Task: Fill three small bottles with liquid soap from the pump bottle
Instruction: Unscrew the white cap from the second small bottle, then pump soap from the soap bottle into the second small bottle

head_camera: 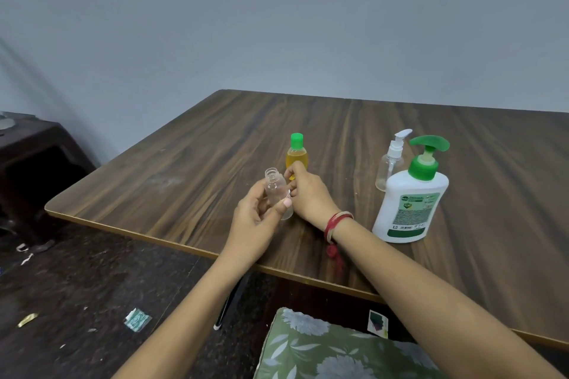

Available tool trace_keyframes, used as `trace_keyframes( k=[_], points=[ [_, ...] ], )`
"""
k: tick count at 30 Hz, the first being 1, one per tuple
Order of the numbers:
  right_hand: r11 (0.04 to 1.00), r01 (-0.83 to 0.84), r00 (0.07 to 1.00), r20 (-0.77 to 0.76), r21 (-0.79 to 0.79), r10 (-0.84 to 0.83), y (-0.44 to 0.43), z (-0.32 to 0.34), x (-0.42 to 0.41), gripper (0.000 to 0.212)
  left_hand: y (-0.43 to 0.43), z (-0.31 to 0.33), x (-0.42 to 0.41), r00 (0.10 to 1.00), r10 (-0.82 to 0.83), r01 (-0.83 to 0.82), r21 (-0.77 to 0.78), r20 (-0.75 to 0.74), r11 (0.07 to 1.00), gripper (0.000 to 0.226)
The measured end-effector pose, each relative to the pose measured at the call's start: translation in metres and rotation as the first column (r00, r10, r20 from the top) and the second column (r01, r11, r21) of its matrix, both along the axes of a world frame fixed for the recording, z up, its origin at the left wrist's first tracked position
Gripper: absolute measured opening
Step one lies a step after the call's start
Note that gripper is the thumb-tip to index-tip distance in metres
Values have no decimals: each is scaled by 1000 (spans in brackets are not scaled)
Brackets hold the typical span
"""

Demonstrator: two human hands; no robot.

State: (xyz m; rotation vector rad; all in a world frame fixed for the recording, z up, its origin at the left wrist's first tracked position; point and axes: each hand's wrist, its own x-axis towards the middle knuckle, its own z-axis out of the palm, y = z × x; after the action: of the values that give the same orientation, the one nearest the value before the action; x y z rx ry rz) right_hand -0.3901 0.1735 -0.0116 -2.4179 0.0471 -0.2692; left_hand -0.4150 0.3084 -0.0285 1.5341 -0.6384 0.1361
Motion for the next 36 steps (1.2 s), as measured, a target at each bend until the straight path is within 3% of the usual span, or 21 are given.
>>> trace_keyframes(
  k=[4, 10, 17, 20, 23, 25, 30, 36],
  points=[
    [997, 41, 999, 38, -65, -39, -16, 7, -20, 52, -8, 1, -3, 1000, 24, -24, -25, -7, 999, 32],
    [988, 146, 944, 305, -44, -126, -44, 36, -85, 48, -46, 5, -11, 999, -42, 42, -87, -1, 995, 30],
    [994, 111, 728, 680, 14, -91, -65, 113, -160, 22, -99, 4, -19, 991, -132, 133, -72, 14, 989, 33],
    [977, 189, 603, 774, 97, -193, -88, 125, -168, 14, -109, 1, -18, 995, -104, 104, -48, 1, 993, 26],
    [938, 270, 542, 770, 220, -337, -111, 118, -156, 7, -116, 0, -24, 992, -111, 107, -72, -55, 992, 17],
    [924, 294, 581, 722, 244, -376, -125, 107, -140, 9, -118, -1, -28, 992, -115, 113, -37, -56, 993, 24],
    [925, 222, 789, 501, 307, -355, -137, 76, -113, 40, -122, -3, -37, 986, -148, 157, 126, -76, 980, 44],
    [884, 124, 838, 429, 451, -336, -140, 70, -108, 36, -129, -3, -28, 992, -113, 120, 187, -51, 975, 40]
  ],
)
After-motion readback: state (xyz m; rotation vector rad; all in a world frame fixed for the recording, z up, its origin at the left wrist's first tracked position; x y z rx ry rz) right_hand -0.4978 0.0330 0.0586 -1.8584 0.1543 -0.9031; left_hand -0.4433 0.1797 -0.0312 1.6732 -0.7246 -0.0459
